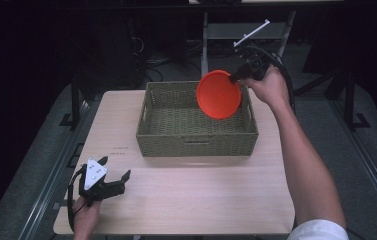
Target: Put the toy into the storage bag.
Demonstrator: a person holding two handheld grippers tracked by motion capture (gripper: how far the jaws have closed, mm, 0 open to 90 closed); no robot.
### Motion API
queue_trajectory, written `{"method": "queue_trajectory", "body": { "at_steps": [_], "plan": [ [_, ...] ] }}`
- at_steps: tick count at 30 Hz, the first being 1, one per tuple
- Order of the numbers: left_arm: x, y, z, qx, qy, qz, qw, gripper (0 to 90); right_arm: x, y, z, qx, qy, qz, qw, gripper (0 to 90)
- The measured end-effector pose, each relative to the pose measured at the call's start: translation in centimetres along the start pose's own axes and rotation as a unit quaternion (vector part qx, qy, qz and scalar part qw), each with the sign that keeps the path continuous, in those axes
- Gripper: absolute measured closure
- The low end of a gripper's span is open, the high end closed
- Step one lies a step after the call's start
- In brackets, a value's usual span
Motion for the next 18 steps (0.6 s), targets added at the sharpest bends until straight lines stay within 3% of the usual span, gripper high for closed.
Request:
{"method": "queue_trajectory", "body": {
  "at_steps": [8, 18],
  "plan": [
    [-0.1, 0.0, 0.0, -0.001, -0.002, 0.000, 1.0000, 12.8, -0.5, 2.7, 1.1, 0.025, 0.012, 0.011, 0.9996, 81.9],
    [0.0, 0.0, 0.0, 0.003, -0.003, 0.001, 1.0000, 12.8, -0.4, 6.0, 2.6, 0.043, 0.024, -0.003, 0.9988, 81.9]
  ]
}}
Point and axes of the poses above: each handheld gripper's, and its own axes: y roughly forward along the jaws, z roughly out of its underside, x roughly to its left, the point moved 5 cm from there along y, roughly forward along the jaws, and after that the axes turned 8 degrees about z, right-handed, at the moved point
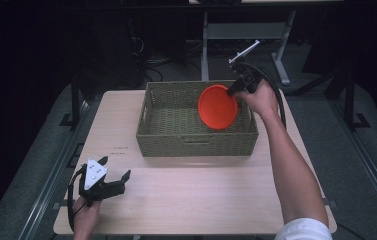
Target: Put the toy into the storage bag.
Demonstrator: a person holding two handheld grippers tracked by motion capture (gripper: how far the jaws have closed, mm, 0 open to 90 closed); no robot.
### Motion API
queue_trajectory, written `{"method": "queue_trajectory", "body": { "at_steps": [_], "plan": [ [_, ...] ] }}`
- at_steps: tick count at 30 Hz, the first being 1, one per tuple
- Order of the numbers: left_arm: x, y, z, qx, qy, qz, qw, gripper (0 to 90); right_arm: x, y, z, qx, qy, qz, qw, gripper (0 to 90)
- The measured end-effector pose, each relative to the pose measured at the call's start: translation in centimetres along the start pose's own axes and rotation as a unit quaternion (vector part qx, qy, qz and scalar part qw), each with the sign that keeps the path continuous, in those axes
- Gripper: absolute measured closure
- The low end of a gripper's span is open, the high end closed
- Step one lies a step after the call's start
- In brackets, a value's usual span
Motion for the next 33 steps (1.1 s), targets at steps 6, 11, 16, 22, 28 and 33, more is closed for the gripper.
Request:
{"method": "queue_trajectory", "body": {
  "at_steps": [6, 11, 16, 22, 28, 33],
  "plan": [
    [0.0, 0.0, 0.0, -0.003, -0.001, 0.000, 1.0000, 12.8, 0.5, 1.4, 0.2, 0.013, 0.007, -0.005, 0.9999, 81.9],
    [0.0, 0.0, 0.0, -0.003, -0.002, 0.000, 1.0000, 12.8, 0.9, 2.6, 0.8, 0.017, 0.010, -0.017, 0.9997, 81.9],
    [-0.1, 0.0, 0.0, 0.000, -0.001, 0.001, 1.0000, 12.8, 1.0, 3.3, 1.2, 0.022, 0.014, -0.022, 0.9994, 81.9],
    [-0.1, 0.0, 0.0, 0.000, -0.001, 0.002, 1.0000, 12.8, 1.2, 4.3, 1.8, 0.029, 0.020, -0.030, 0.9989, 81.9],
    [-0.1, 0.0, 0.0, 0.000, 0.001, 0.002, 1.0000, 12.8, 1.3, 4.8, 2.0, 0.030, 0.026, -0.040, 0.9984, 81.9],
    [-0.1, 0.1, 0.0, -0.002, -0.001, 0.002, 1.0000, 12.8, 1.6, 5.0, 1.9, 0.028, 0.028, -0.051, 0.9979, 81.9]
  ]
}}
Point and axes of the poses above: each handheld gripper's, and its own axes: y roughly forward along the jaws, z roughly out of its underside, x roughly to its left, the point moved 5 cm from there along y, roughly forward along the jaws, and after that the axes turned 8 degrees about z, right-handed, at the moved point
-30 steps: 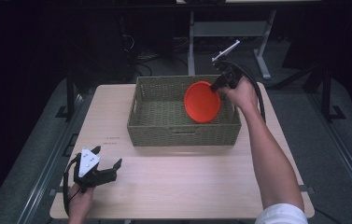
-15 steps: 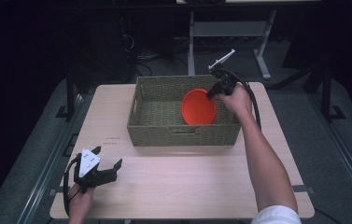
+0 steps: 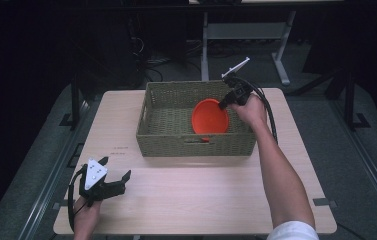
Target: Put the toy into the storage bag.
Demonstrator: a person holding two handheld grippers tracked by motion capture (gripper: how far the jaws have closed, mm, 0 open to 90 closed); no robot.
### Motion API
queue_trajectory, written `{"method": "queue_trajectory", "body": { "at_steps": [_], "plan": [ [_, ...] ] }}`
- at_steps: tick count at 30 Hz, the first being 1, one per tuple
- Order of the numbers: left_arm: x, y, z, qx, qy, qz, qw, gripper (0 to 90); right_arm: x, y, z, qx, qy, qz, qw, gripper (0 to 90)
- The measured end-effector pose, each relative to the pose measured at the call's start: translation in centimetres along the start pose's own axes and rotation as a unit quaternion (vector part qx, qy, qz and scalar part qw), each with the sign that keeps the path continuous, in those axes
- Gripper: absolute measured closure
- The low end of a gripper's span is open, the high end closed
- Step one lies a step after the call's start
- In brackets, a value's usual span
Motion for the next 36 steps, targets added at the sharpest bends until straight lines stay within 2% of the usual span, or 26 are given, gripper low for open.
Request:
{"method": "queue_trajectory", "body": {
  "at_steps": [9, 14, 18, 22, 29, 36],
  "plan": [
    [0.1, -0.1, 0.0, 0.000, 0.000, 0.000, 1.0000, 12.8, 0.1, 0.9, 0.3, 0.012, 0.003, -0.008, 0.9999, 81.9],
    [0.0, 0.0, 0.0, 0.001, 0.000, 0.000, 1.0000, 12.8, -0.5, 1.3, 0.9, 0.013, 0.019, -0.002, 0.9997, 81.8],
    [0.0, 0.1, 0.0, 0.001, 0.002, 0.001, 1.0000, 12.8, -1.3, 1.8, 1.7, 0.027, 0.025, 0.015, 0.9992, 81.6],
    [0.0, 0.1, 0.0, 0.001, 0.000, 0.001, 1.0000, 12.8, -1.4, 2.2, 2.3, 0.041, 0.017, 0.043, 0.9981, 81.4],
    [0.1, 0.0, 0.0, 0.000, 0.000, 0.000, 1.0000, 12.8, -1.7, 2.8, 2.7, 0.063, 0.009, 0.060, 0.9961, 80.7],
    [0.0, 0.0, 0.0, 0.001, 0.001, 0.000, 1.0000, 12.8, -1.6, 2.8, 2.6, 0.066, 0.004, 0.070, 0.9954, 79.7]
  ]
}}
Point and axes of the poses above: each handheld gripper's, and its own axes: y roughly forward along the jaws, z roughly out of its underside, x roughly to its left, the point moved 5 cm from there along y, roughly forward along the jaws, and after that the axes turned 8 degrees about z, right-handed, at the moved point
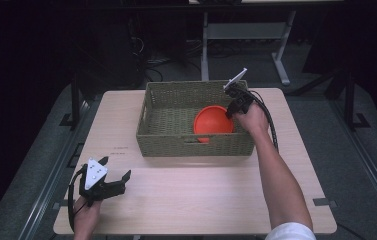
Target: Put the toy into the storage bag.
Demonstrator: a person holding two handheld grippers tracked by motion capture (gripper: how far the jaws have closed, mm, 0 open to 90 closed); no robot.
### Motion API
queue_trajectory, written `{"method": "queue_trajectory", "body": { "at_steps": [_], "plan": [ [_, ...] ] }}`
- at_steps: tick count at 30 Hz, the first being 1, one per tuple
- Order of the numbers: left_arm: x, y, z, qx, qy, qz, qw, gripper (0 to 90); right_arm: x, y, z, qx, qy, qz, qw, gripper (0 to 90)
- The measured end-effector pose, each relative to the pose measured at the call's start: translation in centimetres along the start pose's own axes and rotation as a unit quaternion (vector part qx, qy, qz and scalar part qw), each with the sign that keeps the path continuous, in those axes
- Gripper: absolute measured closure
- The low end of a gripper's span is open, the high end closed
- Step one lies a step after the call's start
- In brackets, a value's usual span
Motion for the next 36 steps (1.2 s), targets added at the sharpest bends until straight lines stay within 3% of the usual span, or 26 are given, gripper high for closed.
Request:
{"method": "queue_trajectory", "body": {
  "at_steps": [20, 26, 36],
  "plan": [
    [-0.1, 0.3, -0.2, -0.002, 0.001, 0.002, 1.0000, 12.8, -0.2, 0.4, 0.2, 0.008, -0.003, 0.009, 0.9999, 78.3],
    [0.1, 0.0, 0.0, -0.003, -0.003, -0.002, 1.0000, 12.8, -0.3, 0.4, 0.1, 0.007, -0.008, 0.022, 0.9997, 76.6],
    [-0.1, -0.1, 0.0, 0.000, 0.000, 0.000, 1.0000, 12.8, -0.2, -0.6, 0.1, -0.006, -0.007, 0.022, 0.9997, 76.2]
  ]
}}
Point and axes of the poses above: each handheld gripper's, and its own axes: y roughly forward along the jaws, z roughly out of its underside, x roughly to its left, the point moved 5 cm from there along y, roughly forward along the jaws, and after that the axes turned 8 degrees about z, right-handed, at the moved point
